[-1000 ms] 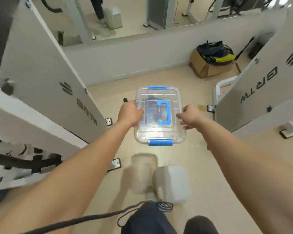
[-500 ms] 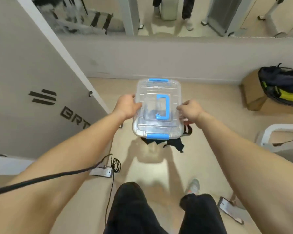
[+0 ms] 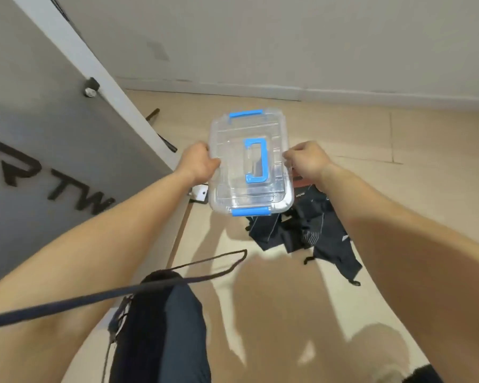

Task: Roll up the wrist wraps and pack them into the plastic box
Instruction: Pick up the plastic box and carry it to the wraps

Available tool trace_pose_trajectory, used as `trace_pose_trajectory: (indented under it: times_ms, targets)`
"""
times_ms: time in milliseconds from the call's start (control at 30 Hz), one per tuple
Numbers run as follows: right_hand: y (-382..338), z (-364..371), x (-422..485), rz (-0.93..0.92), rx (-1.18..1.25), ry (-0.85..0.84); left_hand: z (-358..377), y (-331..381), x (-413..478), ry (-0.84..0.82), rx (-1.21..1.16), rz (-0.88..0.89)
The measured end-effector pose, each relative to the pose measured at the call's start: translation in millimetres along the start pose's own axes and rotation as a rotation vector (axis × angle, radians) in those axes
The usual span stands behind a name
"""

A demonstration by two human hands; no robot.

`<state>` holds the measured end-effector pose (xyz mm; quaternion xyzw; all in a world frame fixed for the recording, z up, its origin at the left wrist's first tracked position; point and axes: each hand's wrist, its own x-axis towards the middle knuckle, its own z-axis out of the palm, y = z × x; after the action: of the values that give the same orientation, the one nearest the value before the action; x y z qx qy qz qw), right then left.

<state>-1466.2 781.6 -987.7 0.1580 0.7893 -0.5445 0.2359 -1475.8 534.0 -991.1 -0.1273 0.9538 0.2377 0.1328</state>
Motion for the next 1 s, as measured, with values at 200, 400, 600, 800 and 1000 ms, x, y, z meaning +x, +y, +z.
trace_pose_trajectory:
  times_ms: [200, 400, 600, 800, 1000]
  targets:
    - [82, 51, 62, 0.011, -0.039, 0.019, 84, -66, 45, -0.027, -0.06, -0.052]
    - [97, 78, 32, -0.009, -0.087, 0.009, 78, -89, 22, 0.0, -0.087, -0.044]
    - [83, 93, -11, -0.052, -0.124, 0.037, 52, -101, -14, 0.02, -0.126, 0.0]
    - [104, 119, -39, -0.071, -0.116, 0.084, 44, -126, -47, -0.03, -0.164, 0.055]
    - [157, 165, -25, -0.002, -0.005, 0.059, 60, -150, -51, -0.17, -0.104, 0.034]
